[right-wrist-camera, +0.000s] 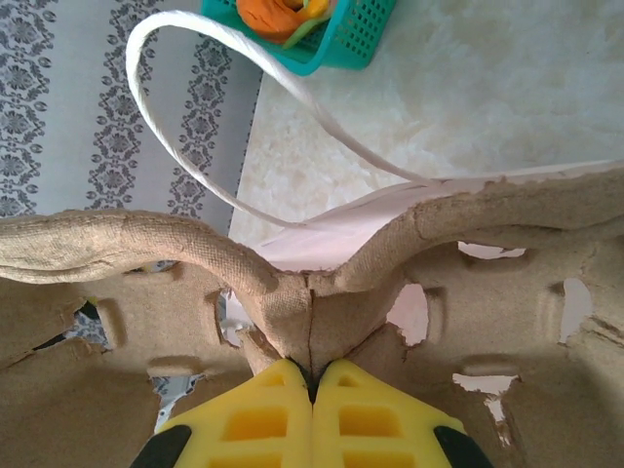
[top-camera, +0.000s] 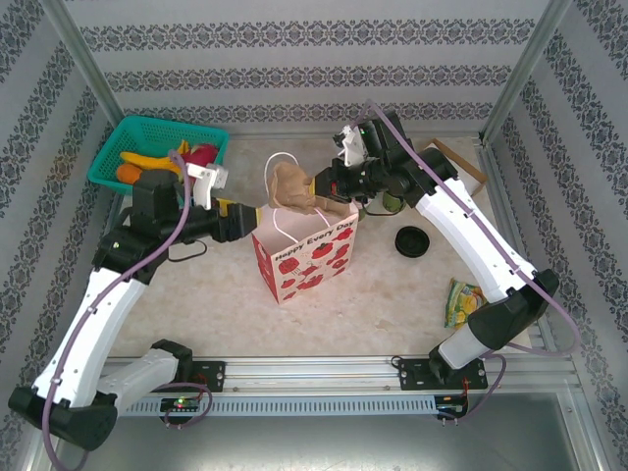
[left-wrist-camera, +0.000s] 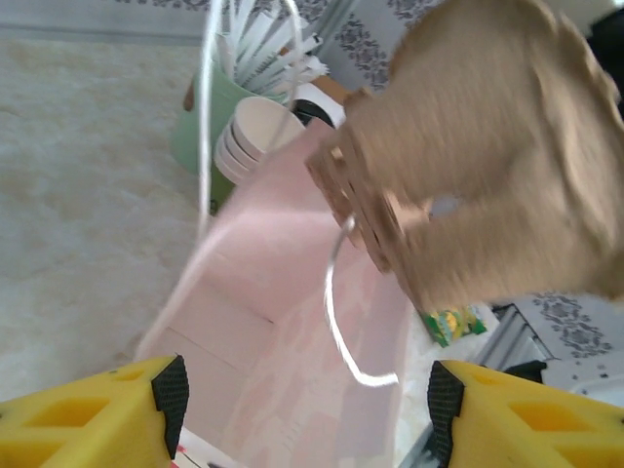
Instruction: Pack the takeout coffee
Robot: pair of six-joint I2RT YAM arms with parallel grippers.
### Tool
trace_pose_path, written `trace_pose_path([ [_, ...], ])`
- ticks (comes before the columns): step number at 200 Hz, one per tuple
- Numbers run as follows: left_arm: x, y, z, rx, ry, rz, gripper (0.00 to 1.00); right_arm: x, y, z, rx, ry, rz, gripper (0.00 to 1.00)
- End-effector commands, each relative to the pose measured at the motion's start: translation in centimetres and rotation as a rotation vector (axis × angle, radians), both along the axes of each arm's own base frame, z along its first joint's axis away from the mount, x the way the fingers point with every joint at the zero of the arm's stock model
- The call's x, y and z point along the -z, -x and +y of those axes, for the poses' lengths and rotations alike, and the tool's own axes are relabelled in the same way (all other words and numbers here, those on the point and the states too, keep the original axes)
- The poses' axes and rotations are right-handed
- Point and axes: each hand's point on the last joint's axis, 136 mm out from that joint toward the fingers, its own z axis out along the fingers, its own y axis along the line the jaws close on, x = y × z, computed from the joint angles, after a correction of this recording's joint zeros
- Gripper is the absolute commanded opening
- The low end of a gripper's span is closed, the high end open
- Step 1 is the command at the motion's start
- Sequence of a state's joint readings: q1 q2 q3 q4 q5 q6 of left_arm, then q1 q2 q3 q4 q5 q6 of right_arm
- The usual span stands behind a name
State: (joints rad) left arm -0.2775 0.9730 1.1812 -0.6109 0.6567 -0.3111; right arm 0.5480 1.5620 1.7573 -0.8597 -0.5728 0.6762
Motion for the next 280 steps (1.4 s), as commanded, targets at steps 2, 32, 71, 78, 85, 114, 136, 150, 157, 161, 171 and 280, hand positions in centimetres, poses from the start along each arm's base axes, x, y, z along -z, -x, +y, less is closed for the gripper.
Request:
trace_pose_path([
  [2,-1.7,0.8,-1.0,0.052,0.082,-0.047,0.66,-1.2,0.1,0.3,0.008,-0.037,-0.023,0.00],
  [32,-1.3,1.0,-2.4,0.095,0.077,-0.034,0.64,-1.0,0.0,0.7,-0.003,-0.042,-0.013,0.00],
  [71,0.5,-0.8,-2.9,0.043,-0.006,-0.038,0.61,-1.1,0.0,0.7,0.002,-0.047,-0.013,0.00],
  [78,0.7,-1.0,-3.2,0.054,-0.006,-0.034,0.60,-1.1,-0.1,0.7,0.004,-0.046,-0.013,0.00],
  [85,0.9,-1.2,-3.6,0.067,-0.006,-0.031,0.59,-1.0,0.0,0.7,0.004,-0.046,-0.011,0.00],
  [114,1.8,-1.6,-5.0,0.124,-0.026,-0.023,0.44,-1.2,-0.1,0.7,0.009,-0.054,-0.012,0.00],
  [136,2.3,-1.4,-5.8,0.160,-0.034,-0.032,0.35,-1.3,-0.2,1.0,0.012,-0.072,-0.001,0.00],
  [150,2.5,-1.0,-6.0,0.184,-0.036,-0.047,0.19,-1.3,-0.3,1.0,0.017,-0.074,0.003,0.00],
  [157,2.4,-0.6,-6.1,0.202,-0.041,-0.060,0.13,-1.3,-0.4,1.0,0.024,-0.073,0.004,0.00],
  [161,2.4,-0.4,-6.2,0.213,-0.046,-0.066,0.11,-1.3,-0.5,1.0,0.028,-0.073,0.004,0.00],
  [171,2.4,0.4,-6.3,0.252,-0.052,-0.080,0.09,-1.3,-0.6,1.0,0.039,-0.074,0.005,0.00],
  [280,-0.3,5.1,-8.0,0.566,-0.012,-0.252,0.14,2.4,-0.2,-0.1,0.062,0.064,0.025,0.00],
])
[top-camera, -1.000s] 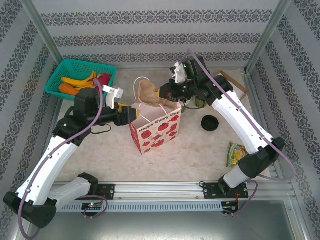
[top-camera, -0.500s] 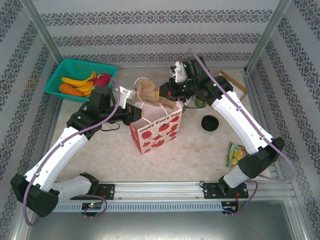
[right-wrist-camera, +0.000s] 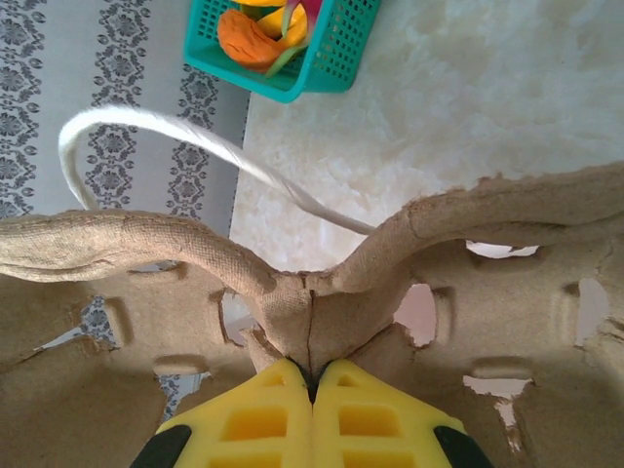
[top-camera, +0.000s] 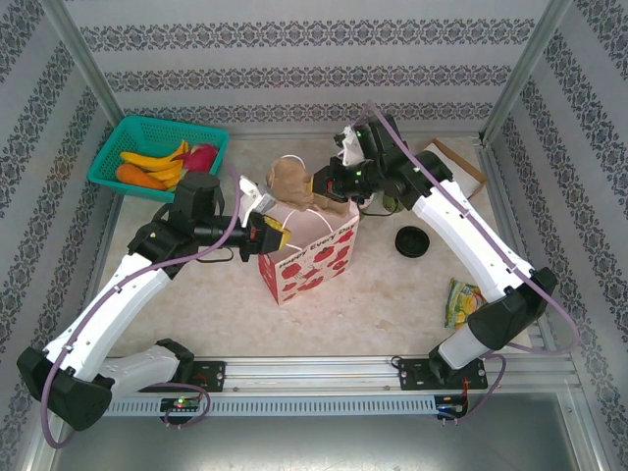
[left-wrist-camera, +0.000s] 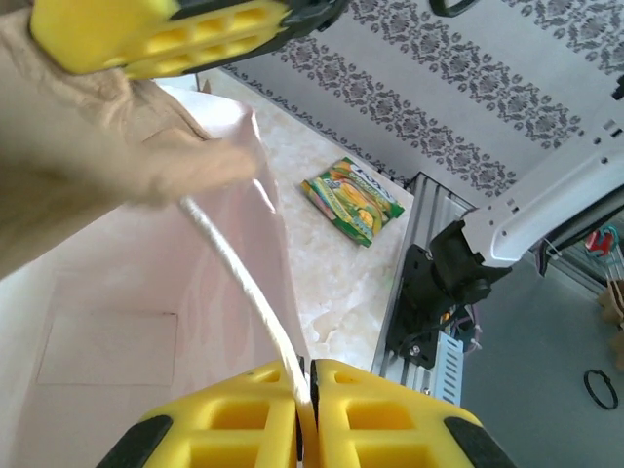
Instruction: Pack the takeout coffee
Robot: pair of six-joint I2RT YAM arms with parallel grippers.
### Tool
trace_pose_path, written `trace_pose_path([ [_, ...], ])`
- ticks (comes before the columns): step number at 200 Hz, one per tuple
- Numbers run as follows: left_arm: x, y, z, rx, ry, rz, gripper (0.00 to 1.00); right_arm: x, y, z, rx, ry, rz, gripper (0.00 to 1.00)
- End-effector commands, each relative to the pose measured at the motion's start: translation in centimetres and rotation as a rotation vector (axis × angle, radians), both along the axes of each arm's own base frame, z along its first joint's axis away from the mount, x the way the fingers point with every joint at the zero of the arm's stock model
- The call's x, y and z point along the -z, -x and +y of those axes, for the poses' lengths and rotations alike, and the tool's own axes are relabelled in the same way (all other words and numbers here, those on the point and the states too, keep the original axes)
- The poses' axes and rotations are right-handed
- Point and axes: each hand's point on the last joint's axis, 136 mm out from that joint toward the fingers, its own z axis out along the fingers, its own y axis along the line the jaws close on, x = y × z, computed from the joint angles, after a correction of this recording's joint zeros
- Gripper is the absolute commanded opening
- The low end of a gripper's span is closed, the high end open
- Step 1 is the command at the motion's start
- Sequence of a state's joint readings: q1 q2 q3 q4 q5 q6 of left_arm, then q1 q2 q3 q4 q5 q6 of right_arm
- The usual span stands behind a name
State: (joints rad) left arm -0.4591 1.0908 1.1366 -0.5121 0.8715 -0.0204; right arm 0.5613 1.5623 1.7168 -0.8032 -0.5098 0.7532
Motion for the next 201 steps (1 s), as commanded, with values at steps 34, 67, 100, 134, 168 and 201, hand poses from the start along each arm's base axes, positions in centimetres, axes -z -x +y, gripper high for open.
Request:
trace_pose_path([
  [34,-4.1,3.2,-0.8,0.175,0.096,-0.116,0.16,2.7,1.0,-0.8,-0.022,0.113,-0.015,0.00],
  [67,-4.6,4.1,-0.6,0.197,0.101,-0.147,0.19,2.7,0.9,-0.9,-0.022,0.119,-0.020,0.00],
  [100,-4.9,5.4,-0.6,0.270,0.118,-0.163,0.22,2.9,0.9,-0.9,-0.023,0.117,-0.009,0.00],
  [134,-4.7,5.2,-0.6,0.269,0.101,-0.170,0.27,2.6,0.9,-0.7,-0.033,0.104,-0.018,0.00],
  [168,-3.4,2.0,0.5,0.049,-0.005,-0.163,0.66,1.0,1.0,-0.7,-0.024,0.062,-0.057,0.00],
  [201,-2.3,0.8,1.6,-0.093,-0.038,-0.085,0.79,0.8,0.9,-1.1,0.000,0.070,-0.071,0.00],
])
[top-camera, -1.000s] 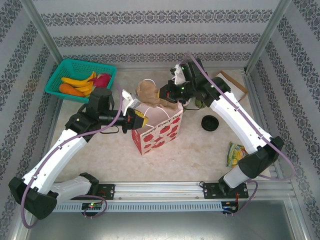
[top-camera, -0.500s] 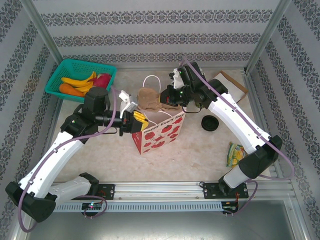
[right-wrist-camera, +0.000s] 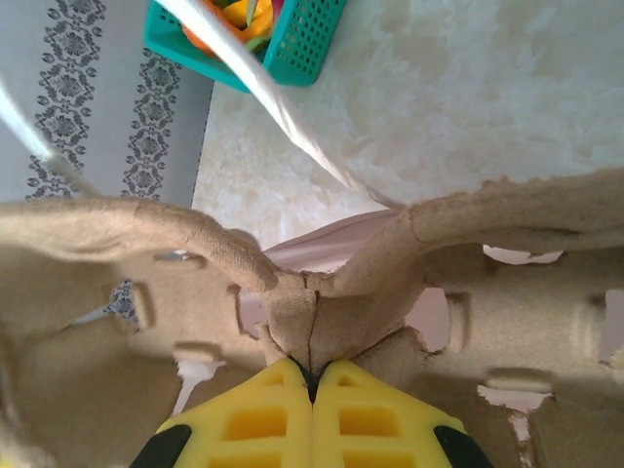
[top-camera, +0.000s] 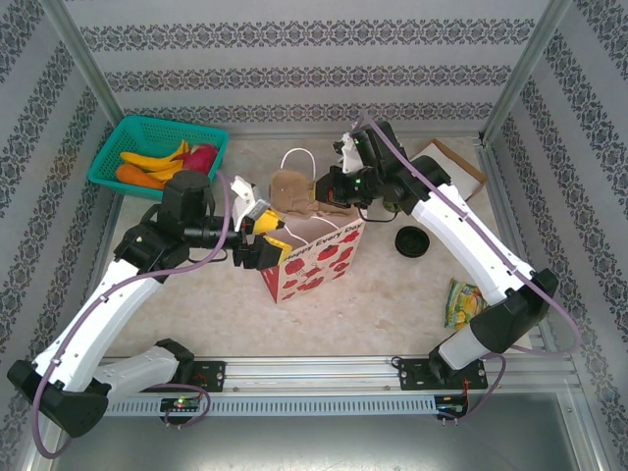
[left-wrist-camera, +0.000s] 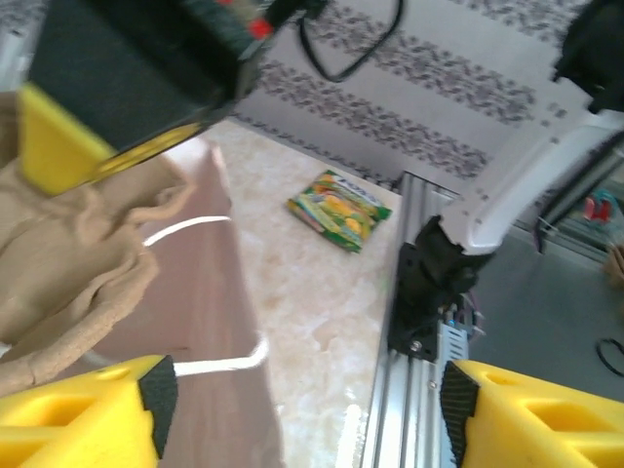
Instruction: Pack the takeout coffee
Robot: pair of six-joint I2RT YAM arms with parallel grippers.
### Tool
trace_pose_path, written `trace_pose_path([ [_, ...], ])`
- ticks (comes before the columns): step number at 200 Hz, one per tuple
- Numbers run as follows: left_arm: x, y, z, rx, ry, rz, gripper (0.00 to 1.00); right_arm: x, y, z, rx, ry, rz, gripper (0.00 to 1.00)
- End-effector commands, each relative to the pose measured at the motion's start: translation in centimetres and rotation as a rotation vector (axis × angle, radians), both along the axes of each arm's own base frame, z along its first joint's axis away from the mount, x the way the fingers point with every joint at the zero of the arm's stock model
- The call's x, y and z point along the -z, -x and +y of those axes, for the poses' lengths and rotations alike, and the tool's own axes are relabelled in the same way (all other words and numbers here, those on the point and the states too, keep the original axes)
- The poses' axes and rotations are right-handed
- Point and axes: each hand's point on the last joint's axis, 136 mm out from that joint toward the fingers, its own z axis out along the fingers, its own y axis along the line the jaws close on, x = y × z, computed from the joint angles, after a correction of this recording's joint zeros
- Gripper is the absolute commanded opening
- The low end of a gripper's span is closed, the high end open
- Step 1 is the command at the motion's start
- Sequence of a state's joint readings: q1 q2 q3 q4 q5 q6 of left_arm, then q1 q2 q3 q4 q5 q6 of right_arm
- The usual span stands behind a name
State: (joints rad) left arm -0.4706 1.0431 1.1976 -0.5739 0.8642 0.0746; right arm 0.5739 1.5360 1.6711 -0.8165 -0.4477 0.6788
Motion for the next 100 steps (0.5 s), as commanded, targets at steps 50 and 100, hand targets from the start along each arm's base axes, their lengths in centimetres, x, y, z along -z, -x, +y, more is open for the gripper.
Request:
trace_pose_path([
  [50,0.3,-1.2,0.2,-0.188,0.015,0.245,0.84,0.0,-0.1,-0.2,0.037,0.013,-0.024,0.00],
  [100,1.3,-2.2,-0.4,-0.261,-0.068,0.248,0.81,-0.4,0.0,-0.3,0.052,0.007,-0.037,0.00],
])
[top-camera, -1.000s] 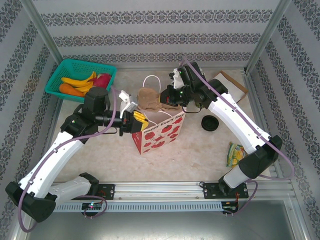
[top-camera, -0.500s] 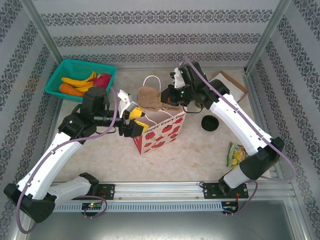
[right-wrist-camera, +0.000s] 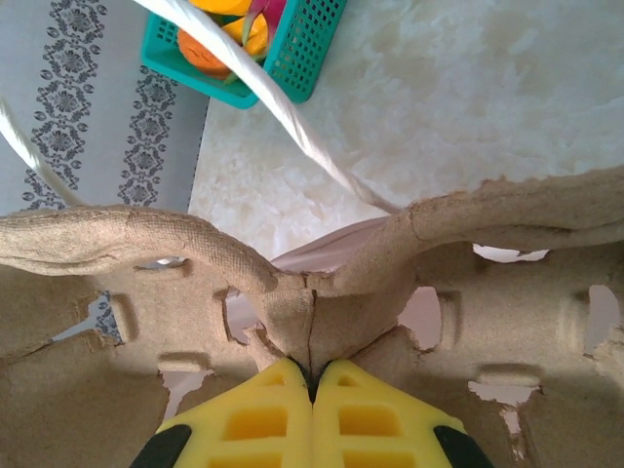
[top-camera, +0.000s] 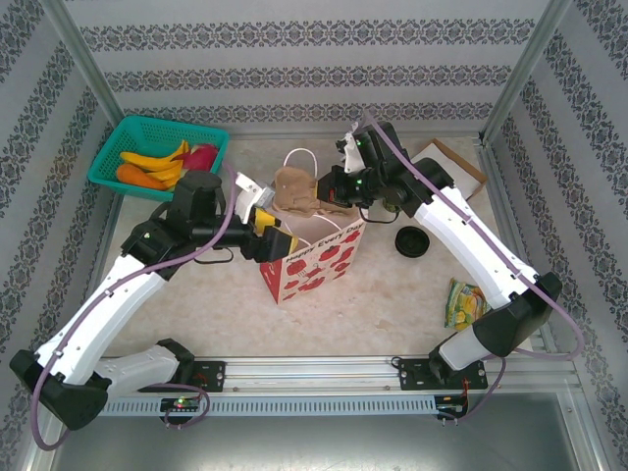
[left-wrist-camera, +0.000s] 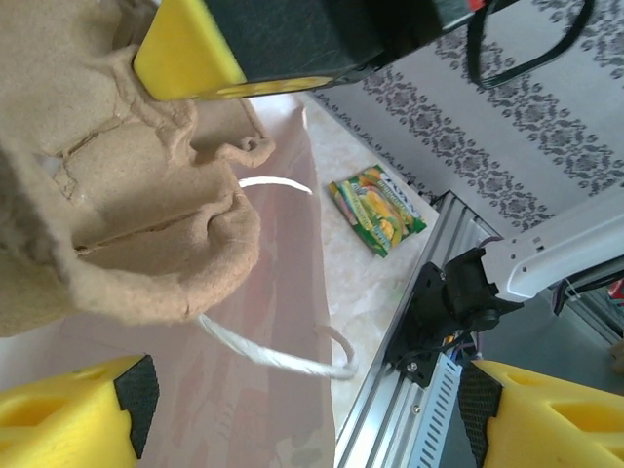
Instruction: Pack the takeout coffee
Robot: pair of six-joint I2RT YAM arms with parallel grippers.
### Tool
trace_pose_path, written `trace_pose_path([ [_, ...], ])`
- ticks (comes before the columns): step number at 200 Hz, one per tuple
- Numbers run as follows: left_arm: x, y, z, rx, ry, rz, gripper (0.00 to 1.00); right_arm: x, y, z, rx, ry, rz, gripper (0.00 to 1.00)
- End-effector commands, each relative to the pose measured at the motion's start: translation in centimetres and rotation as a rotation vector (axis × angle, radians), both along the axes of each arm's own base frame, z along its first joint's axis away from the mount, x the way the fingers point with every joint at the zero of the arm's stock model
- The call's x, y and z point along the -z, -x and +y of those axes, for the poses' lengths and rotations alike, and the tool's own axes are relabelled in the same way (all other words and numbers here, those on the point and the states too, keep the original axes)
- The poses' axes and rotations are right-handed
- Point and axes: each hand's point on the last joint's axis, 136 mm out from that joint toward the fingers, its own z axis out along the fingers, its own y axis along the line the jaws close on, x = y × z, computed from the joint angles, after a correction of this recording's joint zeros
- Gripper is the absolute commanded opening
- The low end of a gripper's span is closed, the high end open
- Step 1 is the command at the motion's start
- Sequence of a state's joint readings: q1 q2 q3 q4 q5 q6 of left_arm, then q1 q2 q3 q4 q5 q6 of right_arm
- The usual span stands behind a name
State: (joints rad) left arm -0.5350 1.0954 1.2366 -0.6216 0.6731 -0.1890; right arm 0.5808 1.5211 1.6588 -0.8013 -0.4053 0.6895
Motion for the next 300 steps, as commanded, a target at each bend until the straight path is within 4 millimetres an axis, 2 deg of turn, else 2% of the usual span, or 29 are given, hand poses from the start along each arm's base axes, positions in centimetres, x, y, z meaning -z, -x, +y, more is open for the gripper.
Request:
trace_pose_path([
  [1,-0.5,-0.4,0.0,-0.056,-0.032,0.011,0.81,-0.3,0.2,-0.1,0.023,-0.004,-0.015,0.00],
  [20,-0.3,-0.8,-0.3,-0.064,-0.056,0.002,0.78,-0.6,0.2,-0.1,0.026,-0.009,-0.023,0.00],
  [46,0.2,-1.3,-0.5,-0.081,-0.096,-0.006,0.65,-0.4,0.1,-0.1,0.029,-0.012,-0.017,0.00],
  [54,0.2,-1.4,-0.4,-0.085,-0.105,-0.009,0.56,-0.4,0.1,0.0,0.030,-0.014,-0.016,0.00],
  [76,0.5,-1.5,-0.4,-0.078,-0.124,-0.018,0.24,-0.2,-0.1,-0.1,0.044,-0.012,-0.011,0.00],
  [88,0.6,-0.9,-0.7,-0.039,-0.125,-0.029,0.15,0.0,-0.4,-0.2,0.063,-0.006,-0.003,0.00],
  [104,0.9,0.9,-1.4,0.068,-0.132,-0.054,0.02,0.2,-0.6,-0.6,0.085,-0.007,0.018,0.00],
  [123,1.1,2.8,-1.7,0.175,-0.154,-0.101,0.00,0.6,-0.7,-1.1,0.107,-0.007,0.053,0.00],
  [143,-0.2,4.2,-1.9,0.265,-0.126,-0.169,0.00,1.0,-0.9,-1.4,0.117,-0.005,0.072,0.00],
  [183,-2.3,4.0,-2.2,0.285,-0.084,-0.311,0.00,1.7,-0.5,-1.0,0.073,0.016,0.059,0.00],
  [235,-2.6,1.9,-1.8,0.176,-0.117,-0.337,0.12,2.3,0.8,-0.8,-0.008,0.050,0.033,0.00],
  [248,-3.2,1.4,-1.5,0.133,-0.105,-0.360,0.29,2.5,1.2,-0.9,-0.024,0.065,0.038,0.00],
  [262,-4.0,0.8,-0.9,0.069,-0.100,-0.385,0.64,2.7,1.6,-1.0,-0.035,0.079,0.046,0.00],
  [273,-4.7,0.3,-0.4,0.022,-0.091,-0.404,0.84,2.8,2.0,-1.0,-0.045,0.091,0.047,0.00],
  [290,-6.0,-0.5,0.3,-0.038,-0.060,-0.419,1.00,2.9,2.3,-1.0,-0.056,0.115,0.040,0.00],
  [300,-6.7,-1.4,0.8,-0.088,-0.050,-0.418,1.00,2.9,2.5,-0.9,-0.067,0.131,0.029,0.00],
])
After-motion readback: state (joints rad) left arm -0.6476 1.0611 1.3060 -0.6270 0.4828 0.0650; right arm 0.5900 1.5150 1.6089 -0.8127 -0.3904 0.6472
